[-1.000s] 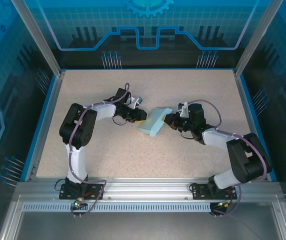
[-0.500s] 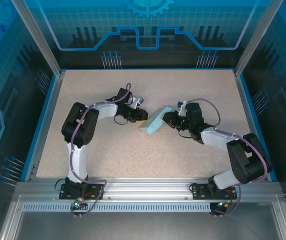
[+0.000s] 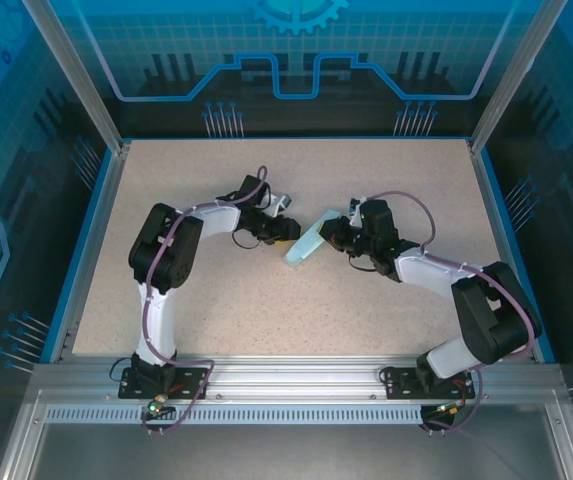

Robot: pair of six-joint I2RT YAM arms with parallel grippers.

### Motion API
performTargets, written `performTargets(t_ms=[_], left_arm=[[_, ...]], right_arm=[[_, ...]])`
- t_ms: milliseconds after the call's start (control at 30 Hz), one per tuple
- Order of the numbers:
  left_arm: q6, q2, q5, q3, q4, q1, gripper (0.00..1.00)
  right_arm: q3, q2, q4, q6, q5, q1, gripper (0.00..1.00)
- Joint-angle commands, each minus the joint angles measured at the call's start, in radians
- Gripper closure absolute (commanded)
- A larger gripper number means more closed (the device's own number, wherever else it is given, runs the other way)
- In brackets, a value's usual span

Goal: Fold the paper box

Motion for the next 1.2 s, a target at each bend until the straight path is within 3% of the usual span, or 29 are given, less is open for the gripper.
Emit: performTargets(t_ms=[0, 133, 267, 433, 533, 667, 933, 1100, 1167], left_arm=[[-0.006, -0.027, -0.053, 0.027, -0.027, 0.006, 0.50], [-0.002, -0.128, -0.154, -0.027, 0.005, 0.028, 0.45], [0.011, -0.315, -0.278, -0.196, 0.118, 0.032, 0.33], [0.040, -0.540, -0.261, -0.443, 0.347, 0.020, 0.22], [0.148, -0.604, -0.277, -0.513, 0.403, -0.041, 0.18], [0.278, -0.607, -0.343, -0.514, 0.408, -0.130, 0.11], [0.433, -0.518, -0.472, -0.483, 0.423, -0.213, 0.10], [0.467, -0.488, -0.460, -0.525, 0.509, -0.226, 0.13], [0.477, -0.479, -0.456, -0.533, 0.539, -0.231, 0.19]], right_arm=[[-0.003, 0.049, -0.132, -0.063, 0.100, 0.011, 0.91], [0.014, 0.064, -0.138, -0.066, 0.104, 0.015, 0.91], [0.031, 0.075, -0.149, -0.072, 0.106, 0.014, 0.92], [0.048, 0.089, -0.154, -0.073, 0.102, 0.017, 0.92], [0.055, 0.098, -0.155, -0.075, 0.100, 0.019, 0.92], [0.066, 0.110, -0.150, -0.075, 0.097, 0.022, 0.92], [0.068, 0.126, -0.139, -0.072, 0.091, 0.026, 0.92], [0.067, 0.122, -0.132, -0.069, 0.091, 0.027, 0.92], [0.068, 0.123, -0.132, -0.068, 0.091, 0.027, 0.92]])
